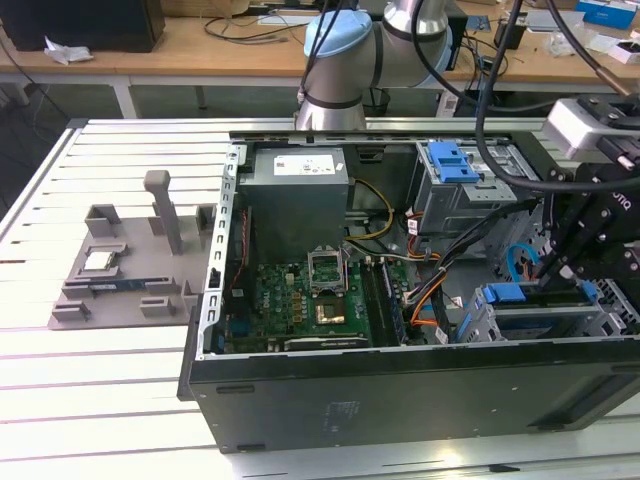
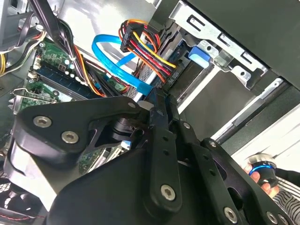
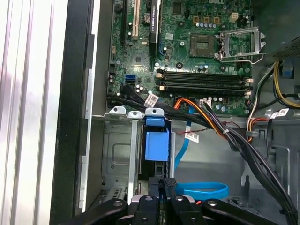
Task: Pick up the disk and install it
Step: 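Insert the second disk wire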
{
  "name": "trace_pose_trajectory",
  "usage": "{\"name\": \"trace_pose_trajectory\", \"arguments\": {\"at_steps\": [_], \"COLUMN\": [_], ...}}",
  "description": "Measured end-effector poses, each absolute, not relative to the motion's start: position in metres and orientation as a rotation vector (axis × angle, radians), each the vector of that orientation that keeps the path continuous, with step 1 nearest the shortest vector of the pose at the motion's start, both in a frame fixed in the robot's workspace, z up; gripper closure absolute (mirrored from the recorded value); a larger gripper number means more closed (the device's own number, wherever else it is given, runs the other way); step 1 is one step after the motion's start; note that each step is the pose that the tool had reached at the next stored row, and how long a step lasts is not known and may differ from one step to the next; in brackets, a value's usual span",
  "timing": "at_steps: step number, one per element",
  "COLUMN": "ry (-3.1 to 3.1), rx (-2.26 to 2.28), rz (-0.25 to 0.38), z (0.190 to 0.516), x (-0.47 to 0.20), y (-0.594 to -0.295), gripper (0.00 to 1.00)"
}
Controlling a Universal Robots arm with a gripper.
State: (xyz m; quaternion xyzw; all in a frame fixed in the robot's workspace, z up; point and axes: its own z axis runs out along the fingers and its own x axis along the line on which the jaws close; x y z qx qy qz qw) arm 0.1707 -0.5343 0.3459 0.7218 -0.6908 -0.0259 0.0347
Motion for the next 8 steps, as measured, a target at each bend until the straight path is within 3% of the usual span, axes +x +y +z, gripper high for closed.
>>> {"name": "trace_pose_trajectory", "arguments": {"at_steps": [8], "ry": [-2.130], "rx": [2.229], "rz": [-0.098], "z": [0.3456], "x": [0.1707], "y": [-0.5341], "gripper": [0.84]}}
